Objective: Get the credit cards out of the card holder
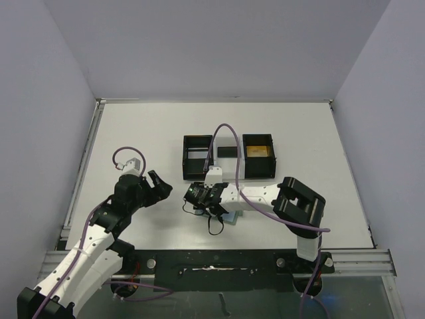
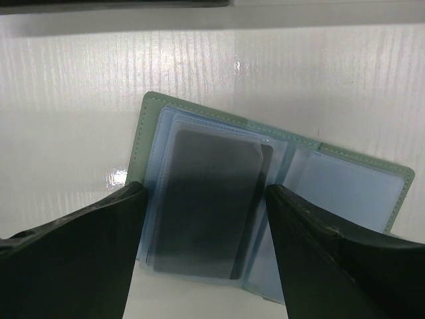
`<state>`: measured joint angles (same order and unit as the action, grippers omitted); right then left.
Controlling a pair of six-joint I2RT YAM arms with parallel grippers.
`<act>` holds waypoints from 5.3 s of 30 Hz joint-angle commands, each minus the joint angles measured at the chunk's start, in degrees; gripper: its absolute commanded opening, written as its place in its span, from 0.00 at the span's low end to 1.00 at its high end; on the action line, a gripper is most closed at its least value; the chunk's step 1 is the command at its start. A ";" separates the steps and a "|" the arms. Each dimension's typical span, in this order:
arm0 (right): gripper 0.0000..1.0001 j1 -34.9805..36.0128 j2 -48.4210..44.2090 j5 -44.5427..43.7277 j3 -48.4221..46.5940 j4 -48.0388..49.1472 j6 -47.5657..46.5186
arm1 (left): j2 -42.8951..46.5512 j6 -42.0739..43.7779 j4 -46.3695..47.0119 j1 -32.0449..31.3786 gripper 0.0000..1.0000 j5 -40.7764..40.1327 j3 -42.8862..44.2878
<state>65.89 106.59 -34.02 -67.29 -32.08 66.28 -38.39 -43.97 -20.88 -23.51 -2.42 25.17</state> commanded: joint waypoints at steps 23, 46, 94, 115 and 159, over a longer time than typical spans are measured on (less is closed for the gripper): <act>0.78 -0.16 -11.69 12.77 11.31 19.79 -18.57 | -1.58 -0.43 0.59 0.22 0.75 6.17 3.23; 0.64 -3.93 -3.20 13.22 10.09 12.76 -10.90 | -2.13 0.37 0.21 0.22 0.75 5.45 4.01; 0.48 -9.69 -14.95 29.27 28.04 39.00 -8.98 | -27.54 -13.41 53.53 -16.66 0.33 15.86 -14.14; 0.70 -0.79 -0.46 10.31 1.38 5.27 -15.68 | 3.70 -12.00 8.60 -16.77 0.45 -8.75 -7.01; 0.54 -9.55 -11.24 32.46 17.69 28.52 -16.46 | -15.32 -21.27 57.59 -16.68 0.43 20.05 -20.27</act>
<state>56.55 96.44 -3.97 -51.16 -6.26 48.80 -51.62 -63.33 28.21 -40.29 15.59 5.91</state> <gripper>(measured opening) 0.554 0.442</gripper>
